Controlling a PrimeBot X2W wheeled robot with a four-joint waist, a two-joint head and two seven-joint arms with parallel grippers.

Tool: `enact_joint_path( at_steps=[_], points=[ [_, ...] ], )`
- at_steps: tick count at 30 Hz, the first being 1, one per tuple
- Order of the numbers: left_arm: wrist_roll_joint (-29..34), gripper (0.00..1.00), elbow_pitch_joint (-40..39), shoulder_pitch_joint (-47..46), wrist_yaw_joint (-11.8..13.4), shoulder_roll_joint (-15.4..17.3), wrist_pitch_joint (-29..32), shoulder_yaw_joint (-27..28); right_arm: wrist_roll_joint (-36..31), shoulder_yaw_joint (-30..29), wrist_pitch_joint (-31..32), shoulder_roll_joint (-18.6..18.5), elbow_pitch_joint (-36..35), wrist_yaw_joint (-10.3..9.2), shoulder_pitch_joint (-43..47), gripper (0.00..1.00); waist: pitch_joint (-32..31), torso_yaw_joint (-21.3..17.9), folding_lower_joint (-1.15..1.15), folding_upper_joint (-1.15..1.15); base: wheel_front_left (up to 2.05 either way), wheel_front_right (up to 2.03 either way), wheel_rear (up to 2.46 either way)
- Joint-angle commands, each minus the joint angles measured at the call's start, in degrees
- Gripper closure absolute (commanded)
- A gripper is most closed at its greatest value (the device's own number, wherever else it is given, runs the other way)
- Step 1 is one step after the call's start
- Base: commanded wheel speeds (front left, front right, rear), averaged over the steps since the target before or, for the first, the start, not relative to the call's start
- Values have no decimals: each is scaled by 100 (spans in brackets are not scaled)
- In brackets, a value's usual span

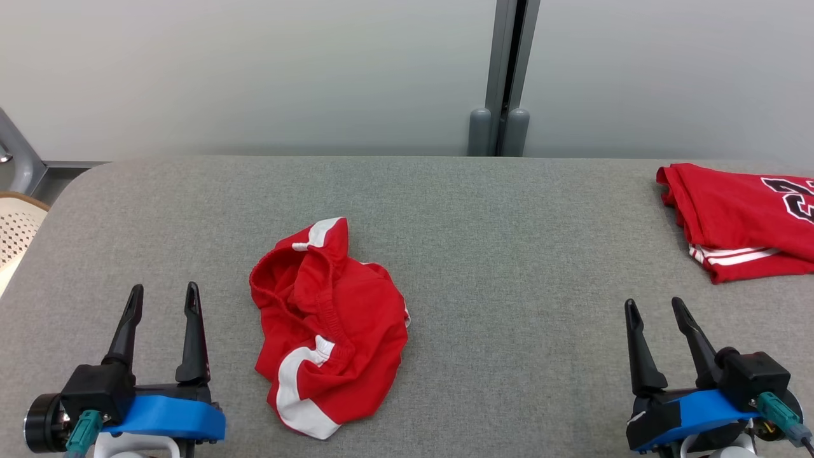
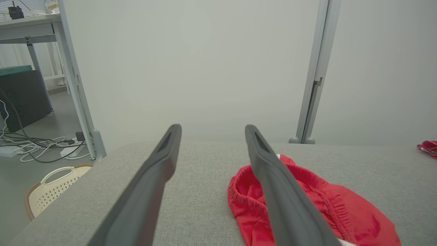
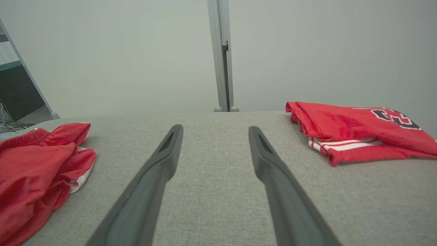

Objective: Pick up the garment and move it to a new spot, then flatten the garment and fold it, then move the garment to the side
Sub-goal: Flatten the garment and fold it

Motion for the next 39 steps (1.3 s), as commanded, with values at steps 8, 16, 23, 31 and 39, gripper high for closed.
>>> enact_joint_path(
  at_steps=[8, 16, 23, 31, 39],
  points=[
    [199, 0, 86, -57, -175, -147, -23, 164, -120, 315, 46, -8, 72, 1, -229, 0, 67, 44, 0, 0, 0, 0, 0],
    [304, 0, 154, -218, -298, -273, -23, 172, -93, 1128, 117, -8, 404, 1, -819, 0, 221, 229, 0, 0, 0, 0, 0],
    [375, 0, 201, -377, -390, -424, -23, 138, -162, 1858, 166, -12, 1377, 1, -1565, 0, 399, 521, 0, 0, 0, 0, 0],
    [394, 0, 257, -542, -469, -529, -23, 152, -227, 2483, 39, -23, 2800, 1, -2262, 0, 610, 794, 0, 0, 0, 0, 0],
    [436, 0, 304, -714, -509, -634, -23, 73, 111, 3288, -71, -13, 3649, 1, -2792, 0, 816, 982, 0, 0, 0, 0, 0]
  ],
)
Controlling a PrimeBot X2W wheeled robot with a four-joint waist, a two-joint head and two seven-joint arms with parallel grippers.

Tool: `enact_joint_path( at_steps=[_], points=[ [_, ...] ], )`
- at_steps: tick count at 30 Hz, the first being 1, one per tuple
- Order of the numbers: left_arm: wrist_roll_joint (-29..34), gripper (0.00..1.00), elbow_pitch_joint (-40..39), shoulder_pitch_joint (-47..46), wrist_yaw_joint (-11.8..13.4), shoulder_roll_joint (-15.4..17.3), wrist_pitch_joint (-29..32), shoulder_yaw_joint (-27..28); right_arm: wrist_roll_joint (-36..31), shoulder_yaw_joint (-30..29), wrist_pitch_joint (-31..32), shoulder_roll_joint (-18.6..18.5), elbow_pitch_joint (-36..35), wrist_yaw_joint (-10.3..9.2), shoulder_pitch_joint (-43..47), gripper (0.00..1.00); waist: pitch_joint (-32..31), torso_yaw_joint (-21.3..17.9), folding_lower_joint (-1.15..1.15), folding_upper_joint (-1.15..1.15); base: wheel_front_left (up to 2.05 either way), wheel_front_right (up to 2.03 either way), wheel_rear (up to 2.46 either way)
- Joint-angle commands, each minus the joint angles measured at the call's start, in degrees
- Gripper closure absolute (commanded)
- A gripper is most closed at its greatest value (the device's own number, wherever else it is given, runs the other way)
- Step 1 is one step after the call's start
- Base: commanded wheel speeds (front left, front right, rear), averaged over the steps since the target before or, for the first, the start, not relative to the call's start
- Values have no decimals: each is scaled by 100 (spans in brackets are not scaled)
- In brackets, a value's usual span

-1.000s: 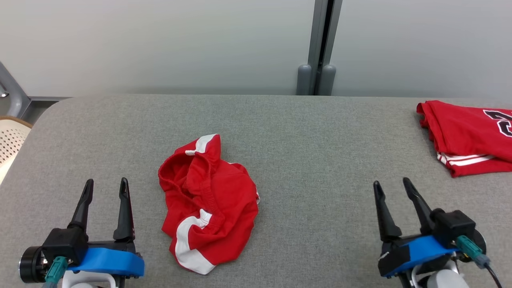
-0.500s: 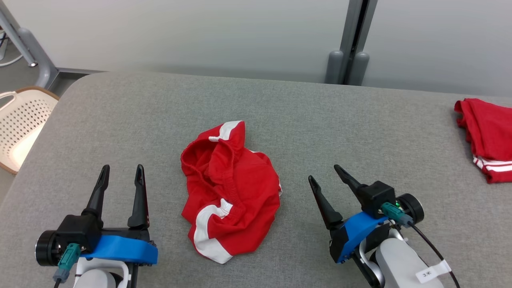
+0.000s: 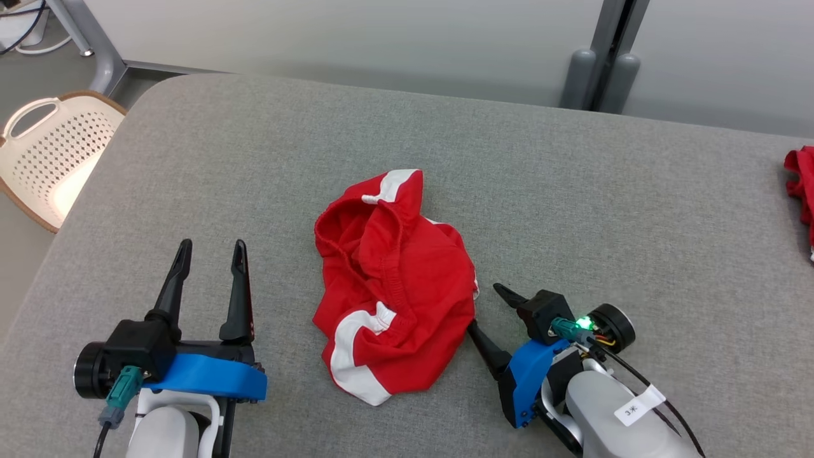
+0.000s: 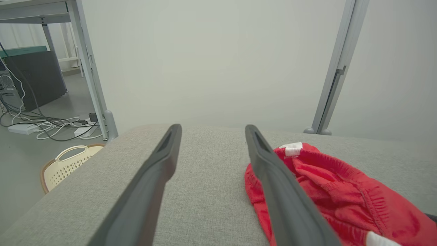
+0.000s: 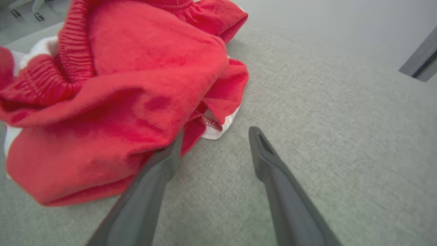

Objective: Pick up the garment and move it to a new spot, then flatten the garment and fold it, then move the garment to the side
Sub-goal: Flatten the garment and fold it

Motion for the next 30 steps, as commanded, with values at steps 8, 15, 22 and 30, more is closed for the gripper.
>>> enact_joint_path(
  at_steps=[8, 15, 22, 30],
  points=[
    [-7, 0, 76, -279, -49, -94, -23, -113, 601, 686, -65, -12, 382, 1, -411, 0, 172, 205, -1, 0, 0, 0, 0],
    [-34, 0, 145, -349, -56, -136, -23, -167, 995, 1190, -51, -12, 547, 1, -474, 47, 194, 289, -1, 0, 0, 0, 0],
    [-60, 0, 187, -275, -44, -122, -23, -173, 1310, 1354, -62, -17, 713, 0, -640, 100, 86, 168, -1, 0, 0, 0, 0],
    [-65, 0, 147, -25, -44, -73, -23, -109, 930, 375, -90, -232, 335, 0, -468, 100, -215, -260, -1, 0, 0, 0, 0]
  ],
)
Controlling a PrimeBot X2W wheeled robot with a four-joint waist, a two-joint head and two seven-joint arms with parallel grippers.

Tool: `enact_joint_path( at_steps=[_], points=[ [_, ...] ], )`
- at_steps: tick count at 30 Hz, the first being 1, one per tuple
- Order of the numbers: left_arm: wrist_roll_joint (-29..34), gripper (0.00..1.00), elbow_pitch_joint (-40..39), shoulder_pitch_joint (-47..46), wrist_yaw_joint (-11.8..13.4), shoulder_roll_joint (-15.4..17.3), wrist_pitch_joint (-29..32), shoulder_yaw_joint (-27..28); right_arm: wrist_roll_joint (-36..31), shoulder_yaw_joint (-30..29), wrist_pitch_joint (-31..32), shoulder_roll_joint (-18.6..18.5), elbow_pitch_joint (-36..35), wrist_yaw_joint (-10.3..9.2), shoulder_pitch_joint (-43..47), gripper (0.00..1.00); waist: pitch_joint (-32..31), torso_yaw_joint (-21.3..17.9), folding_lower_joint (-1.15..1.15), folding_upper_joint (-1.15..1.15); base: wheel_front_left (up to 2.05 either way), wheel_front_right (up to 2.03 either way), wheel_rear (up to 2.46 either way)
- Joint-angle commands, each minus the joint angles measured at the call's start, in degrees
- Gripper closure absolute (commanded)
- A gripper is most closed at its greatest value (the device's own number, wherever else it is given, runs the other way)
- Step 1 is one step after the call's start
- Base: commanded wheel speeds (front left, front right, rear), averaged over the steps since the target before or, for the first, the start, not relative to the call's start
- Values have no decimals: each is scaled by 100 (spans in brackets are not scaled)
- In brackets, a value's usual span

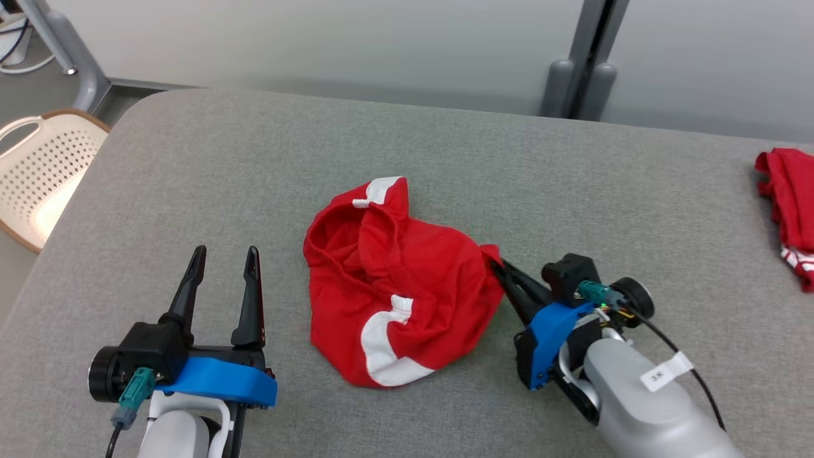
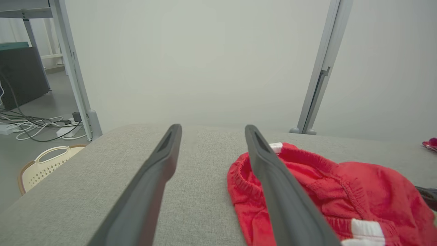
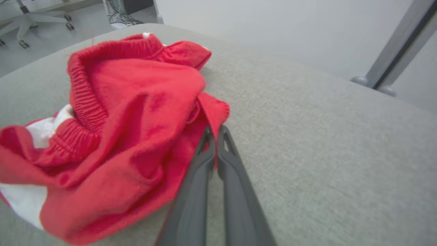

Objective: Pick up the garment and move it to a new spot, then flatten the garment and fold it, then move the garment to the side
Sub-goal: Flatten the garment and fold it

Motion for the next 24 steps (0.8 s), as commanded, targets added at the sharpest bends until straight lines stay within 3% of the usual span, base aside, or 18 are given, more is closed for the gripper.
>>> enact_joint_path(
  at_steps=[1, 13, 21, 22, 23, 24],
  points=[
    [-25, 0, -28, 77, -10, 10, -23, 23, -142, -269, -25, -178, -219, -1, 224, 100, -166, -191, 0, 0, 0, 0, 0],
    [-38, 0, -55, 349, -9, -43, -23, -36, -721, -2178, -27, -717, -1733, -1, 1647, 100, -476, -681, 0, 0, 0, 0, 0],
    [-42, 0, -79, 410, -10, -57, -23, -60, -847, -3584, -24, -675, -2030, -1, 2583, 100, -475, -818, 0, 0, 0, 0, 0],
    [-40, 0, -87, 414, -10, -52, -23, -46, -889, -3646, -12, -631, -2048, -1, 2635, 63, -468, -842, 0, 0, 0, 0, 0],
    [-38, 0, -90, 413, -10, -48, -23, -51, -920, -3721, -12, -608, -2083, -1, 2660, 0, -463, -856, 0, 0, 0, 0, 0],
    [-36, 0, -88, 412, -10, -40, -23, -40, -958, -3765, -12, -578, -2121, -1, 2673, 0, -460, -877, 0, 0, 0, 0, 0]
  ],
)
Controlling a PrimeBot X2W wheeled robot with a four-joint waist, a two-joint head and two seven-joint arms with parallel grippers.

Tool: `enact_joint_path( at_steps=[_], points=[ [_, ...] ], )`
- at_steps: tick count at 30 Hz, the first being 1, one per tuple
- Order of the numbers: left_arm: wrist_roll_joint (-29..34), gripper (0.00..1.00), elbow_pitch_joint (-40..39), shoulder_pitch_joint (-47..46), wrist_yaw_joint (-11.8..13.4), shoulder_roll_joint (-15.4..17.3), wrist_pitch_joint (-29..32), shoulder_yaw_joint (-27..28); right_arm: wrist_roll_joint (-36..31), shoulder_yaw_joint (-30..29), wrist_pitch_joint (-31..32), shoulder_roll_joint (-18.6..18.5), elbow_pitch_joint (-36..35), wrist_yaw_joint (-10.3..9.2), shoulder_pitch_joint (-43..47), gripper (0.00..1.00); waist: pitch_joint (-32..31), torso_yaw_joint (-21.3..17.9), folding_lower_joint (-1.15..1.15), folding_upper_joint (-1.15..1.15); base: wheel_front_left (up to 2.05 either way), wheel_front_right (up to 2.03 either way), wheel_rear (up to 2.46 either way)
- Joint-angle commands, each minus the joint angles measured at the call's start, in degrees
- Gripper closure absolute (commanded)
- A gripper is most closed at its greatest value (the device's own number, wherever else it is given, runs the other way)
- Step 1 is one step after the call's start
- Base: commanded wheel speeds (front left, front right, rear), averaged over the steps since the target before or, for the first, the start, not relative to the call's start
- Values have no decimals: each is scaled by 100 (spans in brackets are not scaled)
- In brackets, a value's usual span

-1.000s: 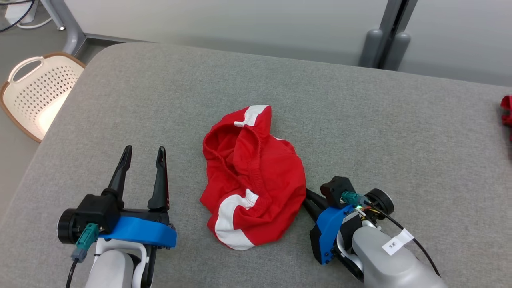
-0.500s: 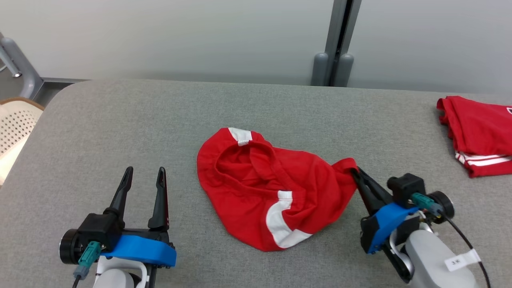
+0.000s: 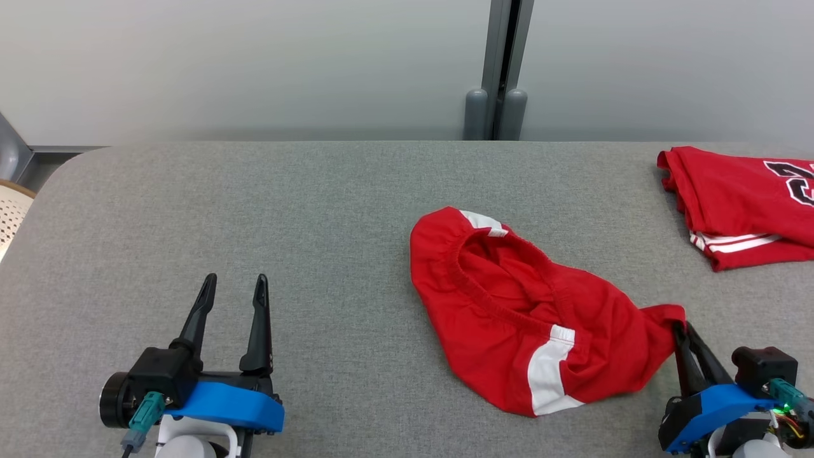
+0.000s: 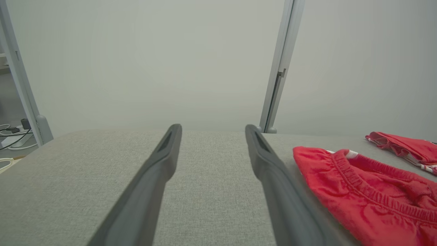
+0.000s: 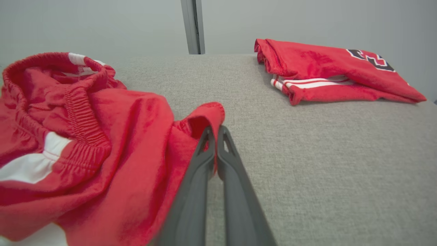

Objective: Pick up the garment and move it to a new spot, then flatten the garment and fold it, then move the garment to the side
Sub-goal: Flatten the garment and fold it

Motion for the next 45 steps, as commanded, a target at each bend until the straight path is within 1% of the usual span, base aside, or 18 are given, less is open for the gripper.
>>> enact_joint_path(
  at_steps=[1, 6, 9, 12, 13, 19, 22, 27, 31, 36, 37, 38, 42, 45],
  points=[
    [-6, 0, -16, -5, -9, 31, -23, 5, -63, -106, -15, 67, -110, 1, 51, 0, 2, -34, 1, 0, 0, 0, 0],
    [15, 0, -18, -9, -9, 46, -23, -7, -307, -350, -21, 236, -531, 1, 32, 0, -8, -84, 1, 0, 0, 0, 0],
    [13, 0, -31, -9, -9, 58, -23, -4, -411, -316, -24, 372, -891, 1, 90, 0, 2, -98, 1, 0, 0, 0, 0],
    [21, 0, -40, -12, -9, 70, -23, -5, -472, -94, 74, 460, -1197, 1, 130, 0, 13, -103, 1, 0, 0, 0, 0],
    [21, 0, -40, -12, -9, 70, -23, -5, -472, -94, 74, 460, -1197, 1, 130, 0, 13, -103, 1, 0, 0, 0, 0],
    [17, 0, -37, -52, -9, 81, -23, -7, -413, 619, 499, 538, -1527, 1, 165, 0, 35, -73, 1, 0, 0, 0, 0],
    [4, 0, -29, -105, -9, 79, -23, -33, -359, 866, 693, 514, -1440, 1, 145, 0, 69, -25, 1, 0, 0, 0, 0],
    [-20, 0, -22, -139, -9, 71, -23, -63, -272, 1085, 899, 463, -1019, 1, 168, 0, 144, 85, 1, 0, 0, 0, 0],
    [-31, 0, -30, -164, -9, 75, -23, -56, -302, 1056, 892, 464, -634, 1, 165, 0, 202, 143, 1, 0, 0, 0, 0],
    [-35, 0, -36, -190, -9, 73, -23, -20, -275, 1109, 852, 550, -156, 1, 36, 0, 258, 146, 1, 0, 0, 0, 0],
    [-31, 0, -33, -192, -9, 68, -23, -14, -237, 1128, 801, 566, -83, 1, -1, 24, 263, 143, 1, 0, 0, 0, 0],
    [-27, 0, -27, -198, -9, 61, -23, -13, -222, 1143, 760, 578, -8, 1, -37, 100, 266, 141, 1, 0, 0, 0, 0],
    [-34, 0, -1, -233, -9, 44, -24, -19, -204, 1153, 406, 608, 87, 1, -243, 100, 262, 131, 1, 0, 0, 0, 0],
    [-42, 0, 11, -226, -9, 42, -24, -25, -241, 1160, 162, 610, -19, 1, -387, 100, 243, 130, 1, 0, 0, 0, 0]
  ],
)
